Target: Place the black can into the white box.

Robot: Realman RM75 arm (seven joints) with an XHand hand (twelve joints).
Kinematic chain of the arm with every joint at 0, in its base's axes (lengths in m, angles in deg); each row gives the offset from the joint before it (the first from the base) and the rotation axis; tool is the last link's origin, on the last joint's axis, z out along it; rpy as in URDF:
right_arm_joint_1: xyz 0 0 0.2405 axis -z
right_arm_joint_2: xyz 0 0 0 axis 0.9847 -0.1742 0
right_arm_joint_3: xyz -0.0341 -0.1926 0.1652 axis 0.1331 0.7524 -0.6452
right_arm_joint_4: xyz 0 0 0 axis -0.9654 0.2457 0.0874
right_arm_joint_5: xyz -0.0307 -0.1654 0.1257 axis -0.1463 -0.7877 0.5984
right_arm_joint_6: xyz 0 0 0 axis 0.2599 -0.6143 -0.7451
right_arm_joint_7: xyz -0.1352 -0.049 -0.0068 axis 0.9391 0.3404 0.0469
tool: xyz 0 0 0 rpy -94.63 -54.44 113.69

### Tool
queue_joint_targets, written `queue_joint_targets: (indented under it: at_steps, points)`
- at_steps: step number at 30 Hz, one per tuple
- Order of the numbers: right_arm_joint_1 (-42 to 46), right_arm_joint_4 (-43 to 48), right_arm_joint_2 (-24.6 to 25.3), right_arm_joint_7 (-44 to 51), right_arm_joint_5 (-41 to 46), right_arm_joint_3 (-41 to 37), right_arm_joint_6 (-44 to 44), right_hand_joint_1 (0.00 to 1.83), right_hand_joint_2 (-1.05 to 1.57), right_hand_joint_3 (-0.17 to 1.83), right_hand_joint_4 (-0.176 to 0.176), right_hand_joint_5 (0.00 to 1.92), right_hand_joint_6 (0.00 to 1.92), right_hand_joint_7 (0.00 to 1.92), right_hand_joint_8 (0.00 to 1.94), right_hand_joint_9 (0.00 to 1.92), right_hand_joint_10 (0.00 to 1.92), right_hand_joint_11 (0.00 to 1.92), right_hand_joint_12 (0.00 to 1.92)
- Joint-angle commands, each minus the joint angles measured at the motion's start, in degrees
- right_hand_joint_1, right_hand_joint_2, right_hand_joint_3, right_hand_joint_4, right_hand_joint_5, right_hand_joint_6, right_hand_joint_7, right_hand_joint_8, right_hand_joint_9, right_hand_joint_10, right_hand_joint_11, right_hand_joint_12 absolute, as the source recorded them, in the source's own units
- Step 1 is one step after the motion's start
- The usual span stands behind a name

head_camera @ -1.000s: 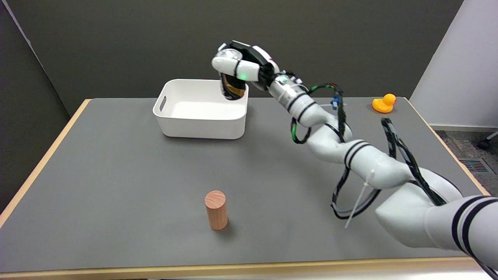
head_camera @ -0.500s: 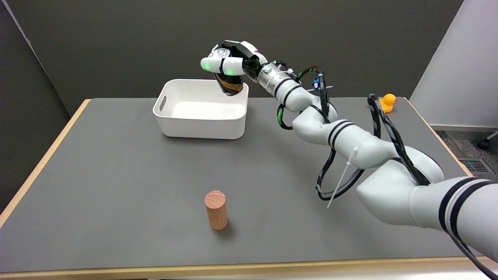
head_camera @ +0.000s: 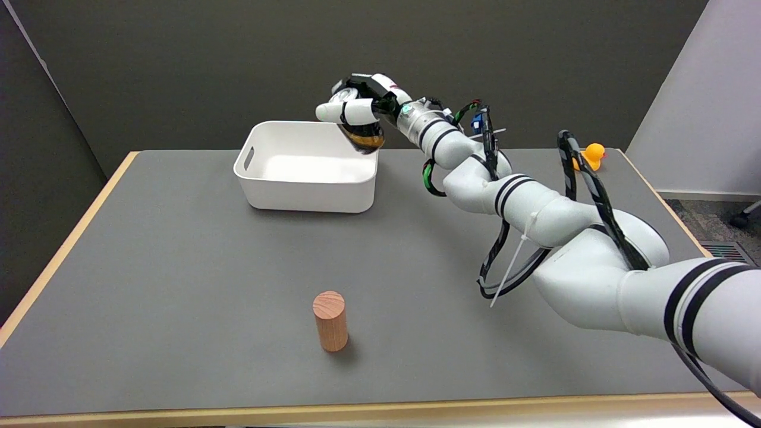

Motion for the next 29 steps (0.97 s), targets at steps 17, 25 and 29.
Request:
queue_joint_targets:
  at_steps: [17,25,29]
  points:
    - [7.0,6.6,-4.6,6.2,16.6,-5.1,-9.2,0.35,0.53,0.90,0.039,0.00,0.00,0.00,0.00,0.00,0.00,0.00,0.49]
    - [23.2,19.7,-15.4,6.1,43.1,-7.5,-21.3,0.35,0.57,0.90,0.024,0.00,0.01,0.00,0.00,0.00,0.00,0.00,0.14]
    - [31.1,24.0,-20.6,6.1,49.4,-8.6,-25.7,0.37,0.58,0.90,0.013,0.00,0.01,0.00,0.00,0.00,0.00,0.00,0.01]
